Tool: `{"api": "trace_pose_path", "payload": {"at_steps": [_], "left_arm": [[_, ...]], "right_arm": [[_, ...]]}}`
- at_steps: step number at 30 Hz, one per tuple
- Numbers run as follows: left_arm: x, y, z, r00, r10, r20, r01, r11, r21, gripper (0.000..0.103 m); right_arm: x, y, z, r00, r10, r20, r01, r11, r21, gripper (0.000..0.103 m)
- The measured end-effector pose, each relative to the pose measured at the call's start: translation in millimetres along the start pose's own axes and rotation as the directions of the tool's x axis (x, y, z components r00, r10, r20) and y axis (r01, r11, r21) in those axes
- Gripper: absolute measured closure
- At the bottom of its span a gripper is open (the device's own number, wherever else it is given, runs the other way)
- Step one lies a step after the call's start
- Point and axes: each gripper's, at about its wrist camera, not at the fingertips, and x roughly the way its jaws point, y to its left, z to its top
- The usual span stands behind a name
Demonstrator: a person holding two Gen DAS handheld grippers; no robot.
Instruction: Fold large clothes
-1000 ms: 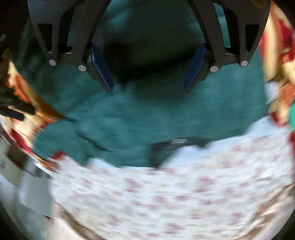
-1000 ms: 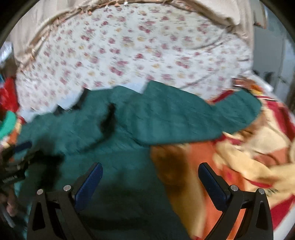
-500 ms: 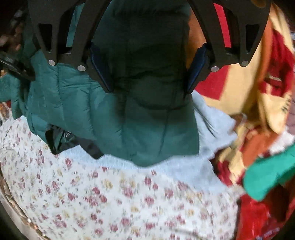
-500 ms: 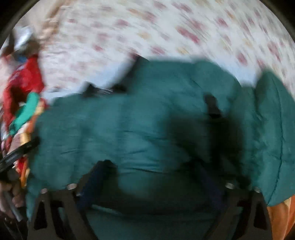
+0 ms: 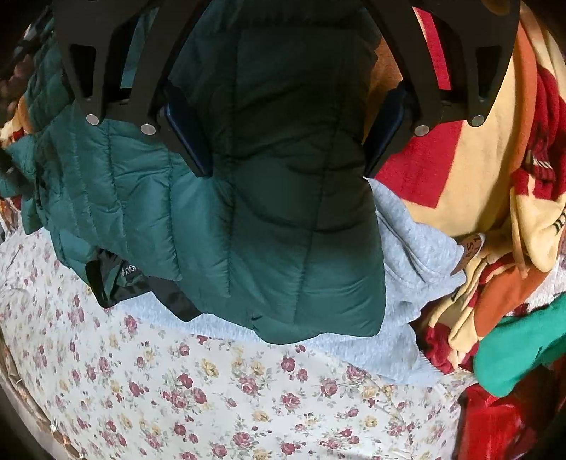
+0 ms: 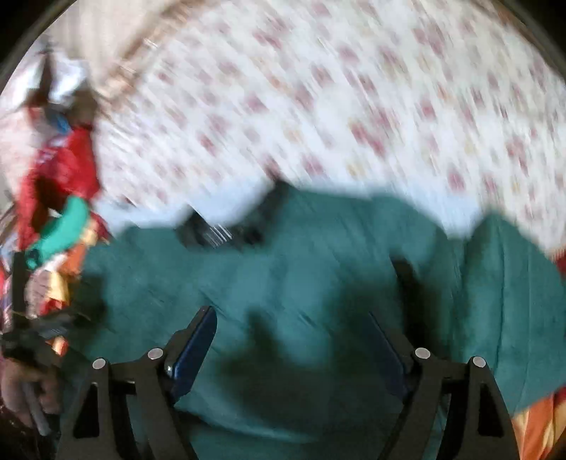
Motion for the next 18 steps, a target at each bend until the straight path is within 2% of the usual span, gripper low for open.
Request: {"api": "trace_pose_path", "payload": {"at_steps": [1,3,4,5,6,7,10,13,15,18], "left_arm": [[0,0,0,1.000,0.001,0.000,-0.001,1.000,0.001,0.017],[1,0,0,1.000,0.000,-0.001,0.000,1.000,-0.001,0.017],[1,0,-1,1.000,0.000,-0.001,0.000,1.000,-0.002,0.017],[1,0,-1,1.000,-0.007,-0.001,0.007,1.000,-0.004,0.017],[2,0,-1,1.000,-0.009,-0.002,0.009,1.000,-0.004,0.016],[2,-1,-1,1.000,-0.005,-0.002,0.005,1.000,-0.002,0.016],[0,-1,-2,1.000,0.002,0.011,-0.002,1.000,-0.007,0.016],[-9,-3,-4,0.998,0.027,0.056,-0.027,1.000,-0.007,0.017],[-23,-5,-3,0.991,0.051,0.120,-0.051,0.999,-0.007,0.017],[-53,-9,1,0.962,0.037,0.272,-0.042,0.999,0.012,0.017]], "right_arm": [[1,8,3,1.000,-0.005,0.019,0.005,1.000,-0.028,0.012],[20,10,-1,0.998,-0.057,-0.031,0.056,0.997,-0.044,0.009],[39,2,-7,0.987,-0.115,-0.115,0.112,0.993,-0.038,0.009],[59,-11,-16,0.966,-0.147,-0.213,0.146,0.989,-0.017,0.009],[61,-22,-22,0.964,-0.130,-0.234,0.136,0.991,0.010,0.007],[61,-26,-22,0.971,-0.100,-0.216,0.112,0.993,0.044,0.006],[63,-16,-22,0.968,-0.117,-0.220,0.121,0.993,0.003,0.000],[67,-12,-21,0.967,-0.127,-0.222,0.127,0.992,-0.011,0.000],[63,-15,-23,0.968,-0.121,-0.221,0.122,0.992,-0.006,0.000],[62,-17,-24,0.968,-0.120,-0.220,0.122,0.993,-0.007,0.000]]}}
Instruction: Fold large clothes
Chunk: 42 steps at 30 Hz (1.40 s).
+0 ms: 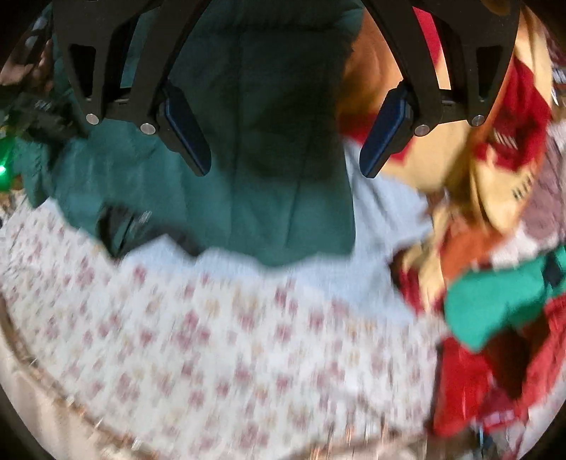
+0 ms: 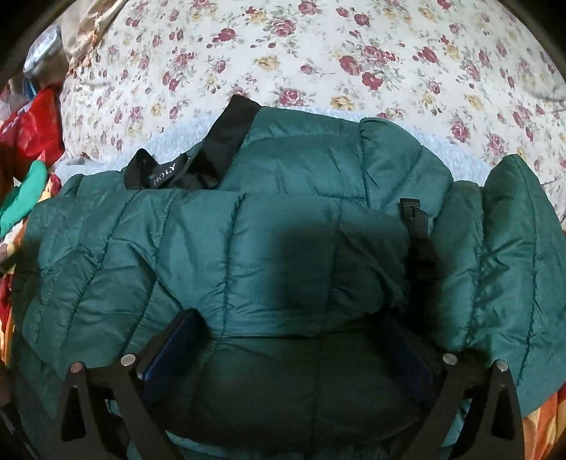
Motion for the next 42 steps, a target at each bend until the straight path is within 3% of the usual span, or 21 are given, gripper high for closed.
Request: {"api": "trace_pose_path", "payload": {"at_steps": [2,3,5,7,8,15,20,29,32,35,37,39,42], "left_arm": [[-8,-4,3,0.999,-0.024,0.046,0.023,0.999,0.026,0.017],[-5,-7,3,0.999,-0.032,0.028,0.031,0.999,0.038,0.017],[16,-11,-5,0.997,-0.035,-0.076,0.040,0.997,0.058,0.017],[43,-15,-18,0.978,-0.010,-0.208,0.027,0.996,0.081,0.016],[46,-15,-20,0.978,0.003,-0.210,0.015,0.996,0.086,0.016],[43,-14,-22,0.980,0.009,-0.199,0.008,0.996,0.084,0.015],[48,-15,-22,0.976,0.017,-0.218,-0.001,0.997,0.074,0.008],[44,-12,-22,0.979,0.010,-0.202,0.002,0.998,0.057,0.008],[29,-9,-15,0.992,0.022,-0.127,-0.018,0.999,0.033,0.008],[2,-8,-4,1.000,0.007,0.021,-0.008,1.000,0.015,0.008],[-9,-11,-1,0.997,-0.021,0.078,0.019,0.999,0.031,0.008],[-7,-18,-3,0.996,-0.054,0.068,0.050,0.997,0.063,0.008],[14,-32,-13,0.998,-0.055,-0.044,0.060,0.990,0.128,0.008]], "right_arm": [[-3,-13,-4,1.000,0.001,0.001,-0.001,1.000,-0.001,0.000],[-2,-13,-4,1.000,0.001,0.001,-0.001,1.000,-0.001,0.000],[3,-9,0,1.000,0.001,0.002,-0.001,1.000,-0.001,0.000],[3,-9,-2,1.000,0.002,0.003,-0.002,1.000,0.000,0.000],[1,-11,0,1.000,0.004,0.004,-0.004,1.000,0.000,0.000],[-5,-15,-6,1.000,0.005,0.005,-0.005,1.000,-0.001,0.000],[-5,-15,-6,1.000,0.005,0.005,-0.005,1.000,-0.001,0.000],[-3,-16,-6,1.000,0.006,0.005,-0.006,1.000,-0.001,0.000],[-5,-15,-5,1.000,0.005,0.008,-0.005,1.000,-0.002,0.000],[-22,-10,-2,0.998,-0.002,0.064,0.003,1.000,-0.016,0.000],[-44,-5,1,0.991,0.018,0.136,-0.017,1.000,-0.010,0.000],[-63,3,3,0.979,0.062,0.196,-0.057,0.998,-0.028,0.000],[-73,20,0,0.972,0.086,0.220,-0.067,0.993,-0.093,0.000]]}}
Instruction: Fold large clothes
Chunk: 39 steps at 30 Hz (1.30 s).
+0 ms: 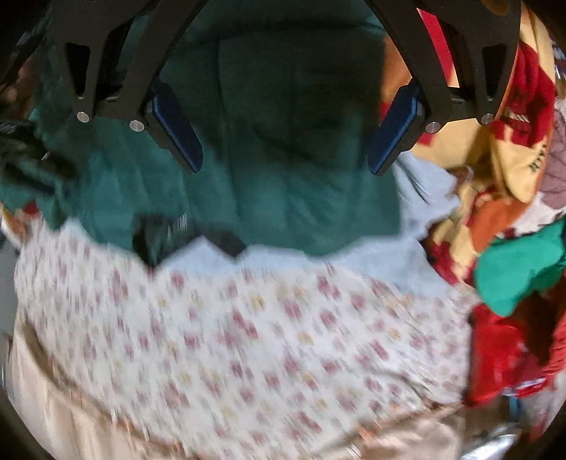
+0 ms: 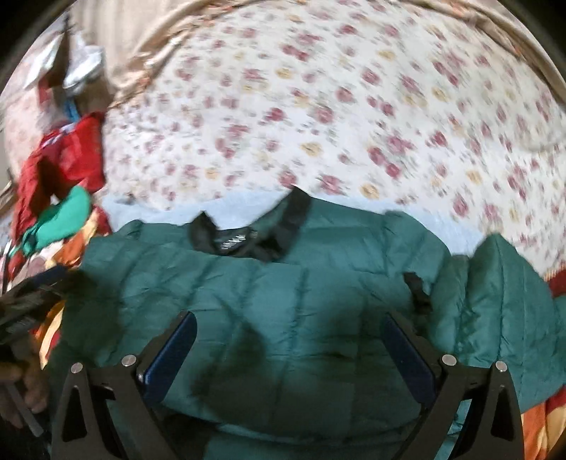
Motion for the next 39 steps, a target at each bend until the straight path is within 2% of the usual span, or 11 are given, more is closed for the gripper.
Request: {"api": "trace_pose_path", "payload": {"at_steps": [2,4,5,8,14,17,21,27,33,36,39], "left_arm": [[19,-7,-7,0.995,0.044,-0.085,-0.040,0.998,0.047,0.008],[24,-8,-9,0.993,0.061,-0.104,-0.055,0.997,0.061,0.008],[23,-7,-9,0.993,0.056,-0.100,-0.050,0.997,0.058,0.008],[24,-6,-10,0.994,0.054,-0.100,-0.049,0.997,0.054,0.008],[18,-1,-8,0.997,0.031,-0.070,-0.030,0.999,0.020,0.008],[6,1,-3,0.999,-0.014,-0.038,0.013,0.999,-0.034,0.008],[-4,5,4,0.998,-0.057,-0.018,0.056,0.996,-0.065,0.008],[-9,-1,4,0.995,-0.092,-0.034,0.091,0.995,-0.044,0.008],[-10,-4,-10,0.996,-0.044,-0.075,0.043,0.999,-0.009,0.008],[-10,-4,-13,0.995,-0.055,-0.080,0.054,0.998,-0.014,0.008],[-9,-6,-14,0.997,-0.045,-0.069,0.044,0.999,-0.006,0.008]], "right_arm": [[14,12,-4,0.998,-0.015,-0.067,0.012,0.999,-0.046,0.000],[40,8,-15,0.978,-0.067,-0.198,0.057,0.997,-0.055,0.000],[49,2,-19,0.969,-0.048,-0.243,0.043,0.999,-0.024,0.000],[52,-9,-17,0.970,0.000,-0.242,0.012,0.999,0.047,0.000],[40,-2,-8,0.983,-0.037,-0.179,0.041,0.999,0.018,0.001],[-4,-6,1,0.998,-0.067,-0.007,0.067,0.997,0.036,0.002],[-62,-28,5,0.978,-0.166,0.126,0.155,0.983,0.094,0.002],[-142,-93,-7,0.934,-0.342,0.099,0.318,0.927,0.199,0.002],[-239,-163,-69,0.873,-0.482,0.071,0.439,0.841,0.316,0.002],[-263,-196,-106,0.864,-0.502,0.035,0.453,0.807,0.379,0.002],[-268,-230,-123,0.860,-0.510,0.012,0.452,0.773,0.445,0.002]]}}
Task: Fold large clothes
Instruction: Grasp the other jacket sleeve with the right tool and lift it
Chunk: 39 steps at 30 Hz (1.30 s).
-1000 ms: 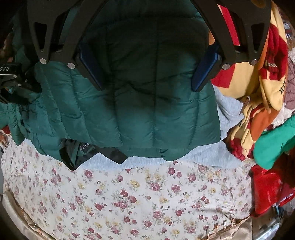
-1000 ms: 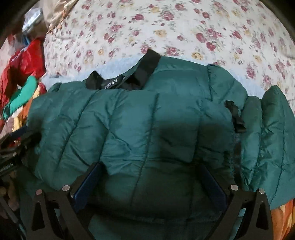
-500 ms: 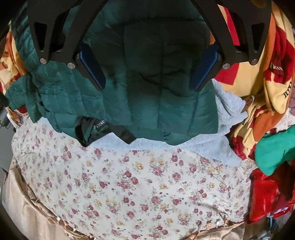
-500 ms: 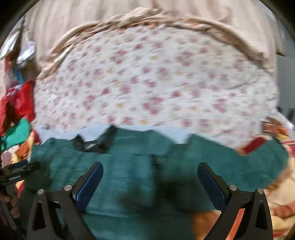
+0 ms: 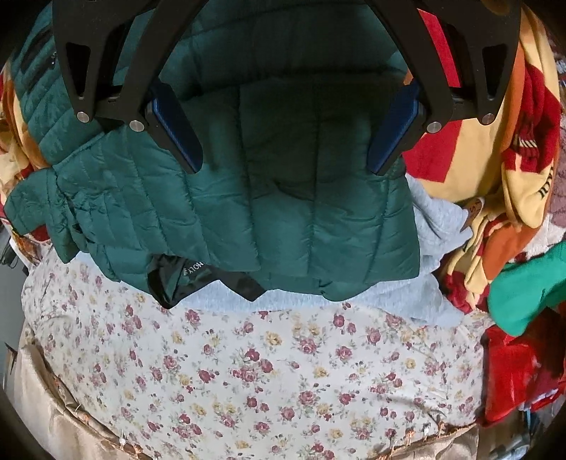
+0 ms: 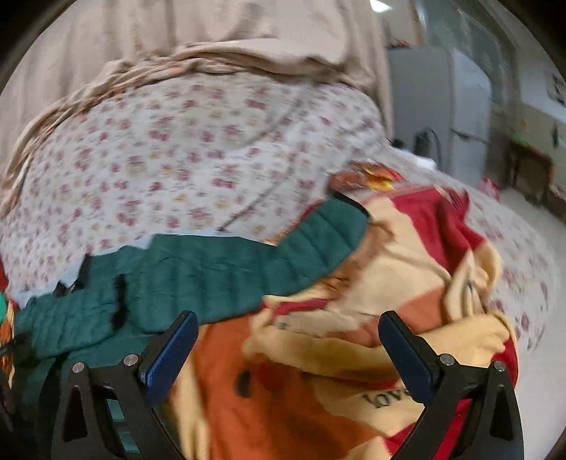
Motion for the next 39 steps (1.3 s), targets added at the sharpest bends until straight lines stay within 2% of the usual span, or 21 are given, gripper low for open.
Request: {"api": "trace_pose_path", "payload": {"at_steps": [3,5,6,8,9,10,11,13,15,16,18,20,21,22,23,26,27,32,36,39], "left_arm": [[4,0,-2,1.000,0.011,-0.006,-0.011,1.000,-0.004,0.008],[7,-1,-2,1.000,0.017,-0.008,-0.017,1.000,-0.001,0.008],[7,-2,-2,1.000,0.021,-0.008,-0.021,1.000,0.001,0.008],[8,-4,-1,1.000,0.021,-0.003,-0.021,1.000,0.006,0.008],[8,-6,-1,1.000,0.021,-0.001,-0.021,1.000,0.010,0.008],[9,-7,0,1.000,0.024,0.001,-0.024,1.000,0.015,0.008],[10,-9,0,1.000,0.026,0.002,-0.027,0.999,0.019,0.008],[12,-10,1,1.000,0.030,0.002,-0.030,0.999,0.023,0.008],[14,-11,2,1.000,0.030,-0.001,-0.030,0.999,0.027,0.008],[15,-12,2,1.000,0.027,-0.004,-0.027,0.999,0.029,0.008],[16,-12,3,1.000,0.025,-0.008,-0.025,0.999,0.031,0.008],[17,-13,4,1.000,0.023,-0.010,-0.023,0.999,0.029,0.008],[17,-12,5,1.000,0.022,-0.010,-0.022,0.999,0.026,0.008],[17,-12,5,1.000,0.021,-0.010,-0.020,1.000,0.021,0.008],[16,-11,6,1.000,0.018,-0.009,-0.018,1.000,0.014,0.008],[12,-7,8,1.000,0.024,-0.003,-0.024,1.000,-0.007,0.008],[11,-5,8,0.999,0.034,-0.003,-0.034,0.999,-0.011,0.008],[11,8,10,0.993,0.122,-0.006,-0.122,0.992,-0.034,0.008],[11,22,10,0.986,0.164,-0.016,-0.165,0.984,-0.065,0.008],[6,34,14,0.984,0.180,-0.008,-0.180,0.979,-0.095,0.008]], "right_arm": [[24,-20,12,1.000,-0.018,-0.008,0.018,0.999,0.030,0.007],[52,-31,31,0.999,-0.016,-0.042,0.017,1.000,0.027,0.010],[72,-37,46,0.998,-0.042,-0.054,0.043,0.999,0.009,0.014],[103,-49,63,0.996,-0.062,-0.069,0.063,0.998,0.009,0.017],[120,-54,71,0.995,-0.041,-0.089,0.043,0.999,0.022,0.020],[137,-58,76,0.993,-0.027,-0.117,0.031,0.999,0.035,0.030],[151,-62,80,0.990,-0.033,-0.138,0.041,0.998,0.049,0.035],[176,-72,83,0.985,-0.039,-0.171,0.058,0.992,0.111,0.039],[200,-83,81,0.971,-0.082,-0.225,0.114,0.984,0.133,0.043],[206,-84,80,0.969,-0.090,-0.229,0.124,0.983,0.135,0.044],[210,-81,83,0.979,-0.098,-0.178,0.118,0.987,0.109,0.044],[215,-71,89,0.982,-0.090,-0.169,0.100,0.994,0.051,0.062],[216,-64,92,0.981,-0.095,-0.167,0.098,0.995,0.010,0.085],[212,-59,94,0.984,-0.092,-0.154,0.091,0.996,-0.009,0.090],[209,-54,96,0.986,-0.100,-0.135,0.097,0.995,-0.029,0.090],[185,-26,102,0.993,-0.106,-0.057,0.100,0.990,-0.097,0.092],[179,-19,103,0.995,-0.089,-0.050,0.084,0.991,-0.103,0.092],[135,72,94,0.999,0.044,-0.030,-0.049,0.976,-0.210,0.093],[107,164,71,0.982,0.181,-0.058,-0.190,0.949,-0.252,0.093],[98,236,48,0.956,0.277,-0.100,-0.295,0.912,-0.286,0.093]]}}
